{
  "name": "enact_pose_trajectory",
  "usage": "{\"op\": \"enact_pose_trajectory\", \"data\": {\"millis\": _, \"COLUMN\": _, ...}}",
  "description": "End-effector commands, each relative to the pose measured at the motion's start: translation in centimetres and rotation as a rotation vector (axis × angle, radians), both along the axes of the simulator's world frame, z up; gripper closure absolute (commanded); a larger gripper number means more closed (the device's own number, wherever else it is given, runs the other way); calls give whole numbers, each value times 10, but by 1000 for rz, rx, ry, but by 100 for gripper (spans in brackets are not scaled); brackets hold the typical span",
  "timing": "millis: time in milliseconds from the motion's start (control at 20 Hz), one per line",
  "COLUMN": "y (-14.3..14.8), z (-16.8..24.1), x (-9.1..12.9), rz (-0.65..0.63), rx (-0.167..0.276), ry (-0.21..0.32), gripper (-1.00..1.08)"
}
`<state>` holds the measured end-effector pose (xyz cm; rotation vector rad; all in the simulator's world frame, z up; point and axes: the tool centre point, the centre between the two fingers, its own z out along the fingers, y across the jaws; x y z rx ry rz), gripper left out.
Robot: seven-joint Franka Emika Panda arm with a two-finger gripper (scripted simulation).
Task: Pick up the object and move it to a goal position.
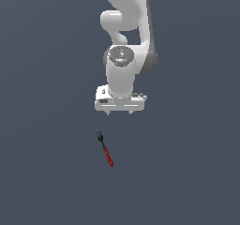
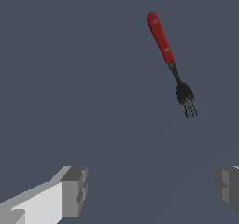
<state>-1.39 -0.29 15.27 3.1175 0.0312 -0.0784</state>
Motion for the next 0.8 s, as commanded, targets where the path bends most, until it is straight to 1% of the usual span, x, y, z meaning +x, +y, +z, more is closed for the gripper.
{"op": "enact_pose_trajectory", "data": {"millis": 0, "y": 0, "z": 0, "x": 0, "rz": 0, "rx": 0, "ry": 0, "gripper": -92}}
{"op": "enact_pose_trajectory", "data": {"millis": 400, "y": 2, "z": 14, "x": 5, "rz": 13, "rx": 3, "ry": -15, "gripper": -92}}
{"op": "enact_pose_trajectory", "data": {"millis": 750, "y": 1, "z": 12, "x": 8, "rz": 23, "rx": 4, "ry": -15, "gripper": -92}}
